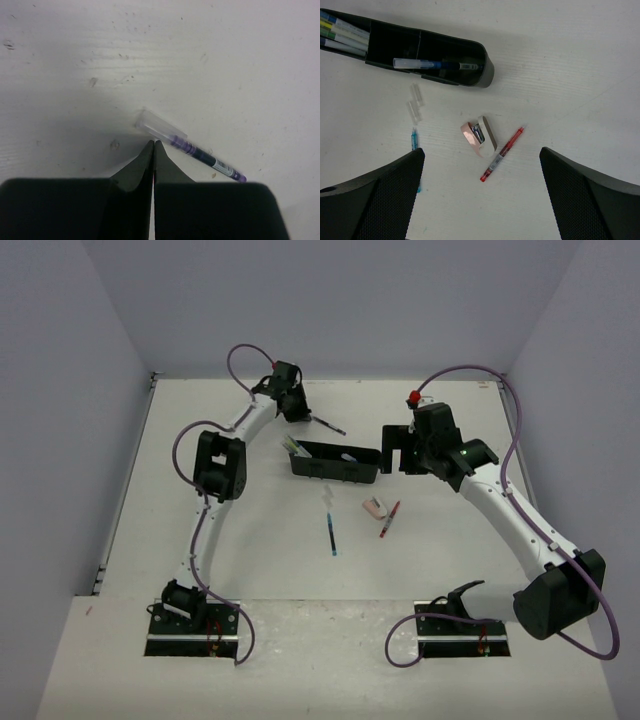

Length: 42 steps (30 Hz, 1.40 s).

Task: Sort the stationery into containers
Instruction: Pick up the pen from the center of the board.

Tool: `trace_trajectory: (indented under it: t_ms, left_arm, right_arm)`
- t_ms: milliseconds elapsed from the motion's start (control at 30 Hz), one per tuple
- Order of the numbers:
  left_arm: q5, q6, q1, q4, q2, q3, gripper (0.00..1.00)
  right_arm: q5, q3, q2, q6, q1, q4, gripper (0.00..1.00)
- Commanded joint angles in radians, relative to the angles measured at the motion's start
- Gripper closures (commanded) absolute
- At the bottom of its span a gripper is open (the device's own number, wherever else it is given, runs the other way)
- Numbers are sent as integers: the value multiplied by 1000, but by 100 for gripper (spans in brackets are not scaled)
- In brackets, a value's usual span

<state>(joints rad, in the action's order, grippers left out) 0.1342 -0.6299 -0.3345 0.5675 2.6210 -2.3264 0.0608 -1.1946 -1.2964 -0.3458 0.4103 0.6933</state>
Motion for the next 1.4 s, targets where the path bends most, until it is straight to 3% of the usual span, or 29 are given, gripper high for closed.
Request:
trace_trajectory:
  t_ms: [0,267,467,567,600,667,733,867,1367]
  left_arm:
    - [-66,-24,29,-35,29,-19,100]
    - [-80,-36,55,-63,21,-17,100]
    - [-8,-44,59,-82,-12,-14,99]
    - [-33,-59,51,-74,-91,40,82]
    - [-39,-59,43,-80,-126,64,65]
    - [-35,-55,33,-109,-153,76,60]
    - [-26,-54,17,-131,-155,59,46]
    - [-58,-34,-15,-149,-110,-3,29]
    - [-333,82,-113,-174,-6,-8,24]
  right_arm:
    - [12,-25,5,22,2,-21,1]
    - [10,-27,-1,21,2,-21,1]
    - [8,-25,0,28,2,-21,1]
    - [5,-32,-3,30,3,-21,1]
    - [3,-36,-6,30,4,-21,1]
    - [0,-40,-10,31,2,-21,1]
    - [-3,-42,-15,31,2,-23,1]
    - [-5,-43,-12,32,2,-22,1]
    - [10,23,79,63,2,-42,1]
